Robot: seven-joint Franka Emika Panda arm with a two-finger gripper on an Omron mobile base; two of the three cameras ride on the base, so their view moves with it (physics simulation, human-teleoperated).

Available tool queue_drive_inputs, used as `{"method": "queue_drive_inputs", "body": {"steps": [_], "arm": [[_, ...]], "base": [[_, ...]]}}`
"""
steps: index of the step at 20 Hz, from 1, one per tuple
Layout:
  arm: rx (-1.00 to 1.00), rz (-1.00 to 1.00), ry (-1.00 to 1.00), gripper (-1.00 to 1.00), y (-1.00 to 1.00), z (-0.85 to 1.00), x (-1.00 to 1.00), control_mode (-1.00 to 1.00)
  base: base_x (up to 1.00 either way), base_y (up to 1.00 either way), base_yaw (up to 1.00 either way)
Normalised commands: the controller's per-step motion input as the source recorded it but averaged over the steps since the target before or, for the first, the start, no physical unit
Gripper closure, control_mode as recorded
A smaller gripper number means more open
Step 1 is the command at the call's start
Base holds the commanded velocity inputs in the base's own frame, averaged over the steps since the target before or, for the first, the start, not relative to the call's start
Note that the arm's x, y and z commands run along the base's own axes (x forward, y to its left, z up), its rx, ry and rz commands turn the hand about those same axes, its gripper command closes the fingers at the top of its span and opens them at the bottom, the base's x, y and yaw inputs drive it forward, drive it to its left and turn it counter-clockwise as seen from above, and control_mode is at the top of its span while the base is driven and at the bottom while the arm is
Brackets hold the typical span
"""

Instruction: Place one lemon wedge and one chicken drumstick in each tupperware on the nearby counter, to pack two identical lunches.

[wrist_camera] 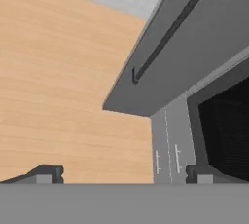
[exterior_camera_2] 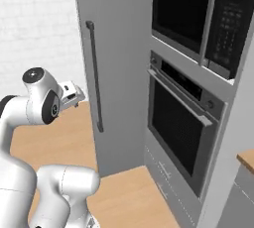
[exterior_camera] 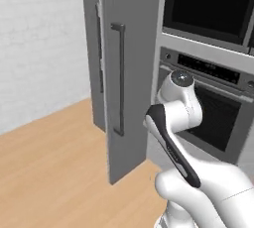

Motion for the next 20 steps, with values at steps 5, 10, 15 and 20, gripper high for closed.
{"method": "queue_drive_inputs", "body": {"steps": [5,10,15,20], "arm": [[0.0,0.0,0.0,-1.0,0.0,0.0,0.0,1.0],[0.0,0.0,0.0,-1.0,0.0,0.0,0.0,1.0],[0.0,0.0,0.0,-1.0,0.0,0.0,0.0,1.0],[0.0,0.0,0.0,-1.0,0.0,0.0,0.0,1.0]], "base": [[-0.07,0.32,0.55],[0.68,0.31,0.37],[1.0,0.45,0.18],[1.0,0.87,0.07]]}}
